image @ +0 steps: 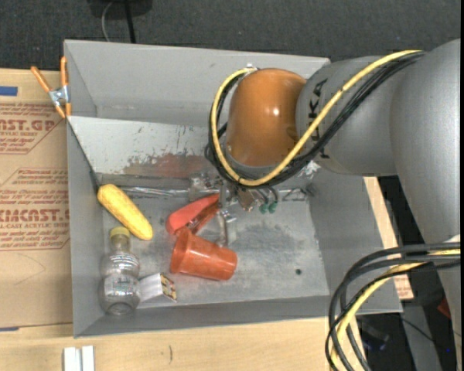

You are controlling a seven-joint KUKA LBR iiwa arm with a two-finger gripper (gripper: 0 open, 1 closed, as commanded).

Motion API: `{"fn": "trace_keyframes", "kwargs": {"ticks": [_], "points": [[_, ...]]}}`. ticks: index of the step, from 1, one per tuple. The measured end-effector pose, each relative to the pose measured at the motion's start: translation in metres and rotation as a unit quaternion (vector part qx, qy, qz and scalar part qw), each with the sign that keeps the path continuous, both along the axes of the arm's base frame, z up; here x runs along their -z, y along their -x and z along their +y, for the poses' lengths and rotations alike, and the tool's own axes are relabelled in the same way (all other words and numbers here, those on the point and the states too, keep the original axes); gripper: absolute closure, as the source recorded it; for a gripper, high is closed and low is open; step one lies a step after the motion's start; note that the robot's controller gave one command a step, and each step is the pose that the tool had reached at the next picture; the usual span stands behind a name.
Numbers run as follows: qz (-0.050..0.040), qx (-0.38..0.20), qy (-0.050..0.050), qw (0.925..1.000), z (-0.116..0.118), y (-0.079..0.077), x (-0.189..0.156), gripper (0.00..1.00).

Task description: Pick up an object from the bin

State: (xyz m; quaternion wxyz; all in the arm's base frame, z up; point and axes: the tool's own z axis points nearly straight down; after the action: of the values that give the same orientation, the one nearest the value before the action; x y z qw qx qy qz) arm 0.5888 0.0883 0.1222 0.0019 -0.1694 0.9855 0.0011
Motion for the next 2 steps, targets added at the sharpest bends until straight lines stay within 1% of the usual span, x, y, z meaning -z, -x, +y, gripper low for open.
{"fn": "trace_keyframes", "kwargs": {"ticks": [1,2], "points": [[-0.0038,-0.166,0.001,0.9862,0.01,-0.004,0.034,0.0],[-0.0025,-0.027,-0.002,0.9996,0.003,-0.003,0.05,1.0]]}}
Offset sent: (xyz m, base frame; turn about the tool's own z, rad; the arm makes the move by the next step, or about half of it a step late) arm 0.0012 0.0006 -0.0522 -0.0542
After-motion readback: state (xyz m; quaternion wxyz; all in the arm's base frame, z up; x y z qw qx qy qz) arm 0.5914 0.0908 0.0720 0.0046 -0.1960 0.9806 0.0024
